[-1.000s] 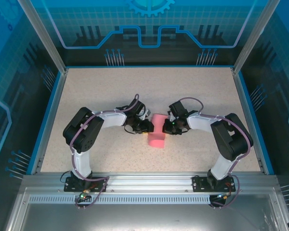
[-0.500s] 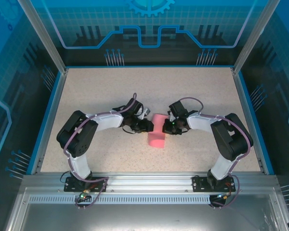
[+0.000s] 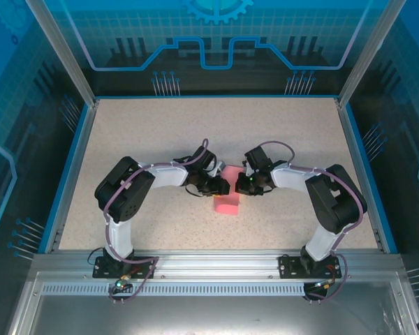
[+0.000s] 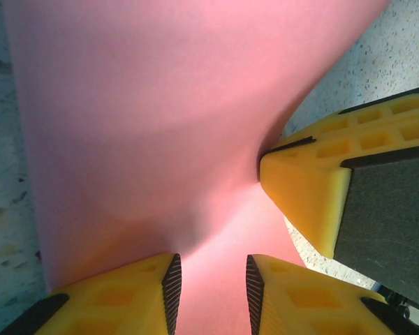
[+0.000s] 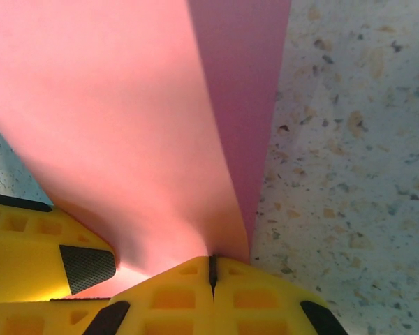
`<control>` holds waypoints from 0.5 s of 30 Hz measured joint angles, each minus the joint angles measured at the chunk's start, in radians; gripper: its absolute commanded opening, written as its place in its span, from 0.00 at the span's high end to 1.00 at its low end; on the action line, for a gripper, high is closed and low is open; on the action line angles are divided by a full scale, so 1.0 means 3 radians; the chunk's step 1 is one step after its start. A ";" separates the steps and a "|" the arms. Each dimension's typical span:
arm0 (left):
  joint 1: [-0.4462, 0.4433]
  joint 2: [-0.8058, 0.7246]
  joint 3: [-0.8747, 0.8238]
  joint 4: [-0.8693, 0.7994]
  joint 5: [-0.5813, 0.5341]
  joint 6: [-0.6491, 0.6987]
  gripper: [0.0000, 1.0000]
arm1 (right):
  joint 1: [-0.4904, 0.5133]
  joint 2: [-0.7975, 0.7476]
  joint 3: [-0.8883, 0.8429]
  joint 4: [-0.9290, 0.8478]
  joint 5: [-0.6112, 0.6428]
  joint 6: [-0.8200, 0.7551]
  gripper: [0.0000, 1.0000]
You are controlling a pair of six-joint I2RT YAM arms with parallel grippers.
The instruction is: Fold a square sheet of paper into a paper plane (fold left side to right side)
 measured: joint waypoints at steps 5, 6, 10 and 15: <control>0.0000 -0.0027 -0.0088 0.0136 0.0000 -0.0020 0.66 | -0.0005 -0.0149 -0.0083 0.0043 -0.0038 -0.0078 0.96; 0.0000 -0.0032 -0.0102 0.0155 0.0000 -0.0022 0.66 | -0.0010 -0.0197 -0.0092 0.0069 -0.0064 -0.0094 0.96; 0.0000 -0.0045 -0.0137 0.0214 0.0000 -0.0023 0.67 | -0.0039 -0.0296 -0.0072 0.0254 -0.0172 -0.0137 0.96; 0.0000 -0.0053 -0.0160 0.0251 0.0000 -0.0024 0.67 | -0.0045 -0.0111 0.0140 0.0332 -0.0267 -0.0163 0.96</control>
